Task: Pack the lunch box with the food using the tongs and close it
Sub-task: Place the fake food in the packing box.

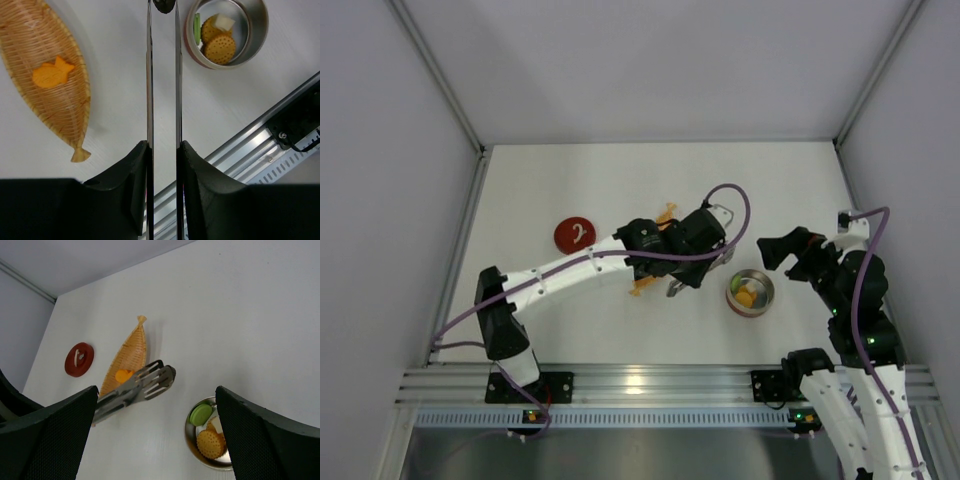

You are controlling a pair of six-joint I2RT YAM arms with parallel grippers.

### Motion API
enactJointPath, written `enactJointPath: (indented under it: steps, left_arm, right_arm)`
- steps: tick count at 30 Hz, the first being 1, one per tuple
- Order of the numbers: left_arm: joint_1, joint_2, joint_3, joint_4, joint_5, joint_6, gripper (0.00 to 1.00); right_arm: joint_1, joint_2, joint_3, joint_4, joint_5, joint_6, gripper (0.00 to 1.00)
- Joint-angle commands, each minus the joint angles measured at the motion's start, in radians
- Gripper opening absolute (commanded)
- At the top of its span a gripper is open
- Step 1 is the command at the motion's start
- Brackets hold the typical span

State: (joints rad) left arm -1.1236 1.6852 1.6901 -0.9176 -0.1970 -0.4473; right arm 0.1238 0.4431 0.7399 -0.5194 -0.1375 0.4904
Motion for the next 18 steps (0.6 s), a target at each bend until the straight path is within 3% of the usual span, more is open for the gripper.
enactJointPath:
  steps: [1, 9, 18]
  left_arm:
    - [-0.047, 0.060, 0.089, 0.054, 0.010, 0.009, 0.22]
    - [-0.120, 0.194, 0.203, 0.072, 0.041, 0.009, 0.22]
    - [-0.157, 0.238, 0.217, 0.077, 0.056, 0.005, 0.23]
  right_arm:
    - [-0.012, -0.017, 0.042, -0.011, 0.025, -0.013, 1.00]
    - [-0.012, -0.026, 0.065, -0.040, 0.052, -0.024, 0.99]
    - [-0.012, -0.026, 0.065, -0.048, 0.059, -0.026, 0.99]
